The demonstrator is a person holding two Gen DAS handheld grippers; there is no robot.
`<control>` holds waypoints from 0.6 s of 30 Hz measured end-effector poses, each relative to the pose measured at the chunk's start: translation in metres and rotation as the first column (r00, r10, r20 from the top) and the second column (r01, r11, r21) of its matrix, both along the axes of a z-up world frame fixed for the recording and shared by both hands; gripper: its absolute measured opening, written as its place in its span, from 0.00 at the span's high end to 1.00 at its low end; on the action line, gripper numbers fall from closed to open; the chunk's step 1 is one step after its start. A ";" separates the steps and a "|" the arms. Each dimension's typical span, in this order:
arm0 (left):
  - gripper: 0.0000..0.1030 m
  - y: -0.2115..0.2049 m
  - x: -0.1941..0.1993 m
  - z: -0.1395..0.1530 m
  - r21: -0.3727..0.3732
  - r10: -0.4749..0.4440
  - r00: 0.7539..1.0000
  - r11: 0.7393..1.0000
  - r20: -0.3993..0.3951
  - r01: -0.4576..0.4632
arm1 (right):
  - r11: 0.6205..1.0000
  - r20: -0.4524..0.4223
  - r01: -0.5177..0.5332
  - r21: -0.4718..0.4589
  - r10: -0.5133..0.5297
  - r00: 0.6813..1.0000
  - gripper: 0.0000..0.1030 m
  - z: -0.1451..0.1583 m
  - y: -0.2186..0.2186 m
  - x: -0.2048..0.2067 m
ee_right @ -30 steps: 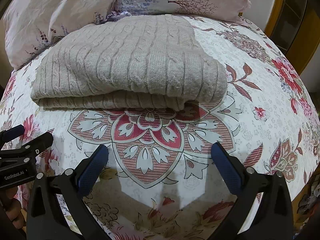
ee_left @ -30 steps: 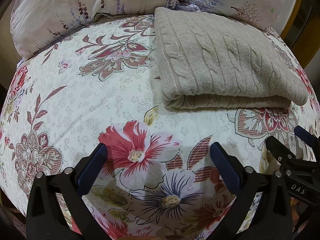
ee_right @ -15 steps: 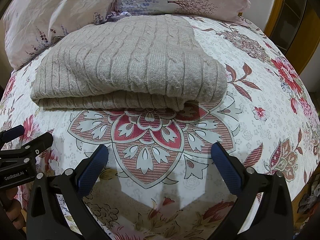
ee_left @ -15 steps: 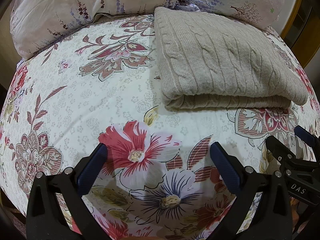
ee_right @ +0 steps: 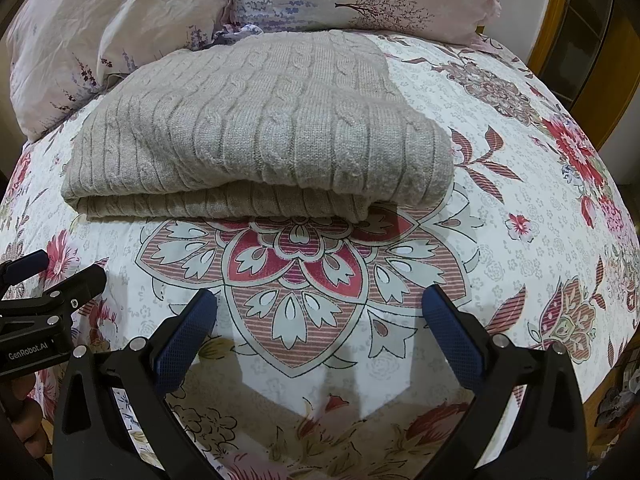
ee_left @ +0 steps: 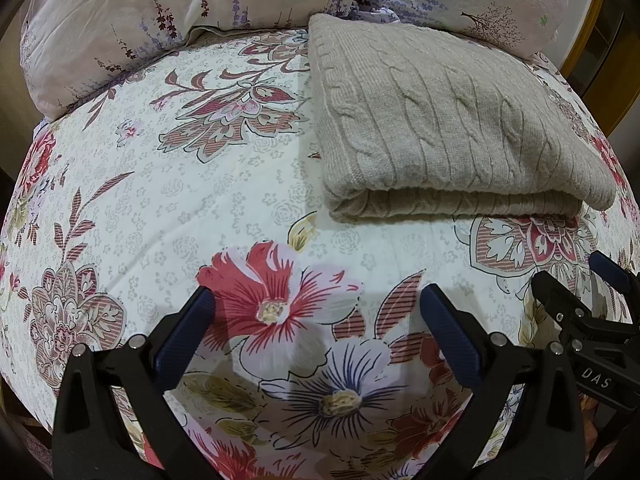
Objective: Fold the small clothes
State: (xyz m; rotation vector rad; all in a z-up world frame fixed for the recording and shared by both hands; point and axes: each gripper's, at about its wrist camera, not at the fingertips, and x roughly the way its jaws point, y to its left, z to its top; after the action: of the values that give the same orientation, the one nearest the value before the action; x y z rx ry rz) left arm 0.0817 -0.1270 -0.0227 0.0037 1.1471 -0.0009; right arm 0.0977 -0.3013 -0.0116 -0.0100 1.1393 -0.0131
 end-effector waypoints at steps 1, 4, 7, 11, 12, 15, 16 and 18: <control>0.02 0.000 0.000 0.000 0.000 0.000 1.000 1.000 0.000 0.000 | 1.000 0.000 0.000 0.000 0.000 1.000 0.01 0.000 0.000 0.000; 0.02 0.000 0.000 0.000 0.000 0.000 1.000 1.000 0.000 0.000 | 1.000 0.000 0.000 0.000 0.000 1.000 0.01 0.000 0.000 0.000; 0.02 0.000 0.000 0.000 0.000 0.002 1.000 1.000 -0.001 -0.002 | 1.000 0.000 0.001 0.000 -0.001 1.000 0.01 0.000 0.000 0.000; 0.02 0.000 0.000 0.000 0.000 0.000 1.000 1.000 0.001 0.000 | 1.000 0.001 0.001 0.000 -0.001 1.000 0.01 0.000 0.001 0.000; 0.02 0.000 0.000 0.000 0.001 0.000 1.000 1.000 0.000 0.000 | 1.000 0.001 0.002 0.000 -0.002 1.000 0.01 0.000 0.001 0.000; 0.02 0.001 0.001 0.000 0.001 -0.002 1.000 1.000 -0.006 0.002 | 1.000 0.001 0.002 0.000 -0.002 1.000 0.01 0.000 0.000 0.000; 0.02 0.001 0.001 0.001 0.002 -0.004 1.000 1.000 -0.006 0.004 | 1.000 0.001 0.002 0.000 -0.002 1.000 0.01 0.000 0.000 0.000; 0.02 0.001 0.001 0.001 0.002 -0.003 1.000 1.000 -0.005 0.003 | 1.000 0.001 0.002 0.000 -0.002 1.000 0.01 0.000 0.000 0.000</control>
State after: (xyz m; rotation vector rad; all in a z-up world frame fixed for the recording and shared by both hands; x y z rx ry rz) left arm 0.0829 -0.1260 -0.0218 0.0069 1.1524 -0.0028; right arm 0.0976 -0.3008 -0.0118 -0.0091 1.1386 -0.0151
